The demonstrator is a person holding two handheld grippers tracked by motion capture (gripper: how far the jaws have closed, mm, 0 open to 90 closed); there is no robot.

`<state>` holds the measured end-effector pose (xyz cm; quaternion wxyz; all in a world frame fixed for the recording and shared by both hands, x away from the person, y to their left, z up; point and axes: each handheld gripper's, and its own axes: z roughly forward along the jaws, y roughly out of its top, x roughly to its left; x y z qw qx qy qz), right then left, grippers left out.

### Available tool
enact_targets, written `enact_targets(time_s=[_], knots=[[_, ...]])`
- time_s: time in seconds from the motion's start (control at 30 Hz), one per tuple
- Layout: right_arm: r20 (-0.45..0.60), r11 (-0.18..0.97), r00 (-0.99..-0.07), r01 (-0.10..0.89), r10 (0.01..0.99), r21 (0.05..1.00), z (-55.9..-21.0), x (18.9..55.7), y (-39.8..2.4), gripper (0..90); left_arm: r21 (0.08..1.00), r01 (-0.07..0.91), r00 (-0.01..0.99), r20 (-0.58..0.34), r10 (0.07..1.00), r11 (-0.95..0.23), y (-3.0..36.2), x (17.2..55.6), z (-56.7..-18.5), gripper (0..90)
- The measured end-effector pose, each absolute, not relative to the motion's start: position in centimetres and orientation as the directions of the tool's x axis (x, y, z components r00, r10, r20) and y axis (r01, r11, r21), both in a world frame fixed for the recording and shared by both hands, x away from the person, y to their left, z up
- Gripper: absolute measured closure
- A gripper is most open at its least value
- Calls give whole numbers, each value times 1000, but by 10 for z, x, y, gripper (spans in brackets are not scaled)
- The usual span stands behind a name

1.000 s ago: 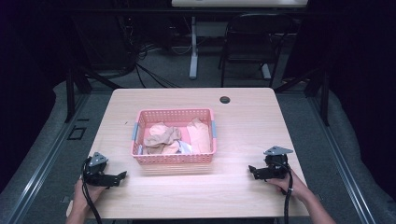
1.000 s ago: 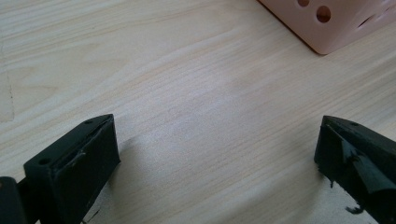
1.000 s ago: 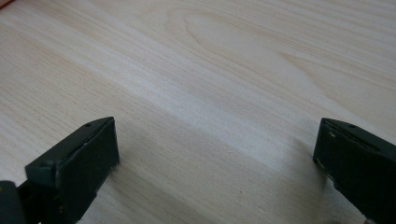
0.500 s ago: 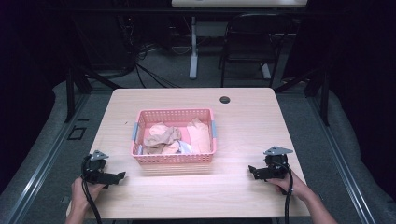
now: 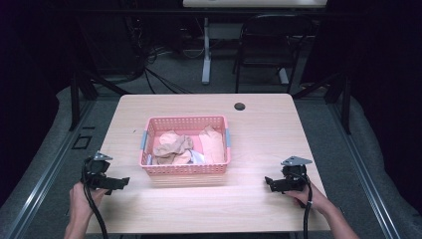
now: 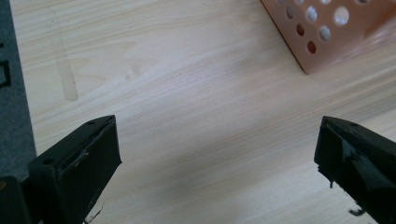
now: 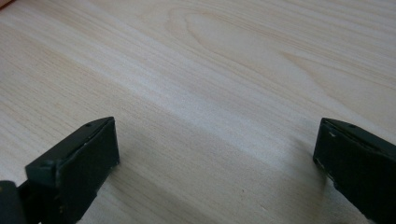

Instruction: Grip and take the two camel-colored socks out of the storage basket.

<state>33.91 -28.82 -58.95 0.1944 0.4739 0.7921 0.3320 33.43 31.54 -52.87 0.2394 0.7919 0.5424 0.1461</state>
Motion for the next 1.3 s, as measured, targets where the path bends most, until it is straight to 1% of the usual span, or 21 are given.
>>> enact_targets(time_s=[0.13, 0.33, 0.67, 1.03, 1.17, 1.3], knots=[[5, 331, -476, 619, 879, 712, -590, 339, -288, 0, 519, 798, 377, -31, 926, -307, 313, 337, -518, 1], [7, 329, -474, 623, 881, 710, -589, 339, -287, 0, 523, 795, 381, -34, 924, -308, 316, 343, -501, 1], [7, 327, -472, 622, 882, 711, -590, 339, -286, 0, 530, 776, 430, -45, 902, -343, 311, 362, -461, 1], [5, 328, -472, 621, 882, 712, -590, 339, -287, 0, 500, 741, 520, -5, 854, -448, 282, 396, -426, 2], [6, 328, -472, 621, 882, 712, -590, 339, -287, 0, 485, 734, 549, -13, 836, -475, 270, 409, -423, 0], [7, 327, -472, 622, 882, 711, -590, 339, -286, 0, 452, 735, 578, -28, 816, -506, 255, 424, -427, 0]])
